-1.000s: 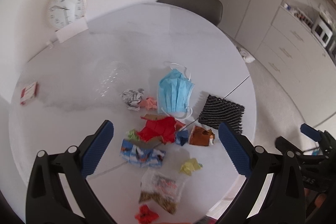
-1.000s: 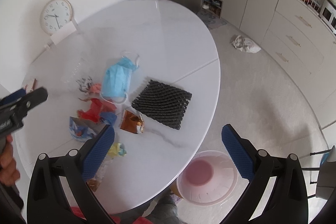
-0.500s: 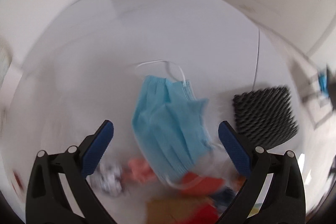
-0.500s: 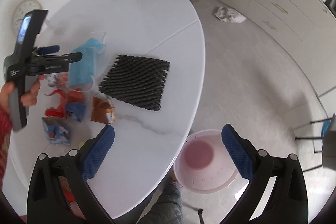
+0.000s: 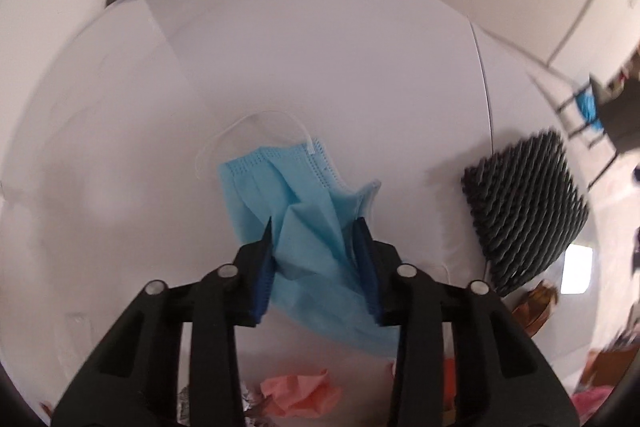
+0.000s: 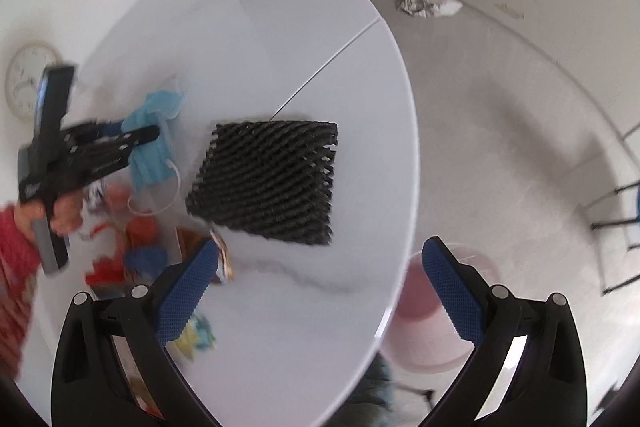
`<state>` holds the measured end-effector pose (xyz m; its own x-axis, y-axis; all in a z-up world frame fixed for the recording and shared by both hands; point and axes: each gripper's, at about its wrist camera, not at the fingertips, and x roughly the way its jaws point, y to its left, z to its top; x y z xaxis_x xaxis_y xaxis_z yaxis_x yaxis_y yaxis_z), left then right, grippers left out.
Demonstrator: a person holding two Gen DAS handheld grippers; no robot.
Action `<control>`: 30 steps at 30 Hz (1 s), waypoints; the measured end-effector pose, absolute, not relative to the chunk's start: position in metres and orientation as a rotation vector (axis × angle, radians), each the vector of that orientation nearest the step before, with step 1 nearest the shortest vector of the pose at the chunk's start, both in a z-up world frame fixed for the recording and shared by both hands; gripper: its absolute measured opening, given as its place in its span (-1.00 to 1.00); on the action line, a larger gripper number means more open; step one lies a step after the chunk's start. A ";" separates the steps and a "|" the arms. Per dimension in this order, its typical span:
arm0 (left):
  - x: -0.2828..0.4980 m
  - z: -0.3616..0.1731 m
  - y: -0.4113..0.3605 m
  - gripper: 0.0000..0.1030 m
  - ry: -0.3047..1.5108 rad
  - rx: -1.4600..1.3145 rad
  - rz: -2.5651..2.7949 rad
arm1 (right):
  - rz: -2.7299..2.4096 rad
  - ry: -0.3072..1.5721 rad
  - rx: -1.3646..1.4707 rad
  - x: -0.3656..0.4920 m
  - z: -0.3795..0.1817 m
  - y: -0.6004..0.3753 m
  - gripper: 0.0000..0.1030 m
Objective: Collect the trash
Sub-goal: 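Grasp the blue face mask with the left tool while the right tool grasps the black mesh pad, then carry both items over the floor bin and open both tools to drop them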
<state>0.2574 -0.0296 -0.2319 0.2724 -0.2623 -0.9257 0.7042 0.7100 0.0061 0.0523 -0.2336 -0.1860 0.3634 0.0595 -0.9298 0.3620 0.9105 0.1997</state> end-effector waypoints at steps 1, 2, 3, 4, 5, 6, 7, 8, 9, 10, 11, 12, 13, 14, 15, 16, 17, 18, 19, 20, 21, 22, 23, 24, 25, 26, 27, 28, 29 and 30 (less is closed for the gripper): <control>0.260 -0.232 -0.028 -0.39 1.118 0.449 -0.676 | -0.202 1.191 0.425 0.055 -0.190 -0.235 0.96; 0.260 -0.230 -0.026 -0.41 1.120 0.428 -0.668 | -0.207 1.192 0.444 0.060 -0.194 -0.237 0.96; 0.260 -0.228 -0.024 -0.41 1.118 0.412 -0.663 | -0.214 1.194 0.454 0.064 -0.199 -0.239 0.96; 0.253 -0.225 -0.022 -0.41 1.114 0.396 -0.658 | -0.217 1.194 0.458 0.066 -0.202 -0.239 0.96; 0.251 -0.221 -0.020 -0.42 1.109 0.380 -0.649 | -0.232 1.194 0.462 0.073 -0.207 -0.241 0.95; 0.248 -0.216 -0.018 -0.42 1.103 0.363 -0.637 | -0.240 1.194 0.462 0.077 -0.210 -0.243 0.89; 0.241 -0.209 -0.015 -0.42 1.094 0.343 -0.629 | -0.242 1.192 0.467 0.083 -0.215 -0.245 0.83; 0.239 -0.204 -0.014 -0.42 1.085 0.328 -0.623 | -0.245 1.192 0.470 0.087 -0.217 -0.246 0.81; 0.234 -0.199 -0.012 -0.42 1.072 0.313 -0.613 | -0.249 1.190 0.468 0.093 -0.219 -0.247 0.74; 0.229 -0.190 -0.010 -0.42 1.054 0.300 -0.601 | -0.256 1.188 0.454 0.101 -0.222 -0.248 0.68; 0.222 -0.185 -0.010 -0.42 1.041 0.290 -0.592 | -0.261 1.191 0.443 0.105 -0.224 -0.248 0.64; 0.218 -0.179 -0.008 -0.42 1.030 0.277 -0.584 | -0.266 1.195 0.433 0.110 -0.227 -0.248 0.58; 0.212 -0.171 -0.006 -0.42 1.020 0.254 -0.577 | -0.269 1.194 0.428 0.112 -0.229 -0.249 0.49; 0.207 -0.165 -0.004 -0.42 1.011 0.240 -0.567 | -0.273 1.201 0.428 0.117 -0.233 -0.249 0.42; 0.202 -0.161 -0.001 -0.42 1.001 0.233 -0.556 | -0.274 1.208 0.429 0.119 -0.236 -0.249 0.27; 0.198 -0.156 0.001 -0.42 0.994 0.227 -0.545 | -0.281 1.197 0.419 0.120 -0.235 -0.249 0.19; 0.197 -0.153 0.002 -0.42 0.993 0.220 -0.538 | -0.282 1.190 0.415 0.122 -0.234 -0.249 0.10; 0.191 -0.149 0.003 -0.42 0.994 0.210 -0.532 | -0.273 1.193 0.423 0.123 -0.234 -0.248 -0.09; 0.189 -0.145 0.001 -0.42 0.993 0.206 -0.527 | -0.261 1.189 0.441 0.124 -0.234 -0.248 -0.28; 0.184 -0.141 0.002 -0.42 0.987 0.198 -0.522 | -0.255 1.184 0.454 0.122 -0.232 -0.247 -0.35; 0.179 -0.137 0.003 -0.42 0.979 0.191 -0.520 | -0.270 1.183 0.443 0.120 -0.229 -0.245 -0.45; 0.176 -0.132 0.003 -0.42 0.973 0.187 -0.519 | -0.276 1.177 0.429 0.119 -0.225 -0.245 -0.60; 0.170 -0.129 0.004 -0.42 0.967 0.183 -0.518 | -0.275 1.173 0.423 0.118 -0.222 -0.244 -0.68; 0.165 -0.125 0.004 -0.42 0.963 0.176 -0.517 | -0.268 1.163 0.424 0.116 -0.218 -0.244 -0.72; 0.161 -0.121 0.004 -0.42 0.962 0.171 -0.518 | -0.265 1.155 0.427 0.113 -0.217 -0.244 -0.73; 0.159 -0.119 0.004 -0.42 0.961 0.168 -0.518 | -0.262 1.136 0.428 0.109 -0.210 -0.246 -0.74; 0.156 -0.116 0.004 -0.42 0.957 0.167 -0.518 | -0.262 1.125 0.427 0.107 -0.207 -0.247 -0.75; 0.150 -0.111 0.002 -0.42 0.950 0.172 -0.517 | -0.263 1.102 0.428 0.101 -0.199 -0.249 -0.76; 0.146 -0.109 0.001 -0.42 0.942 0.179 -0.516 | -0.267 1.083 0.428 0.095 -0.192 -0.252 -0.76; 0.142 -0.104 -0.001 -0.42 0.932 0.187 -0.516 | -0.270 1.064 0.429 0.088 -0.187 -0.258 -0.76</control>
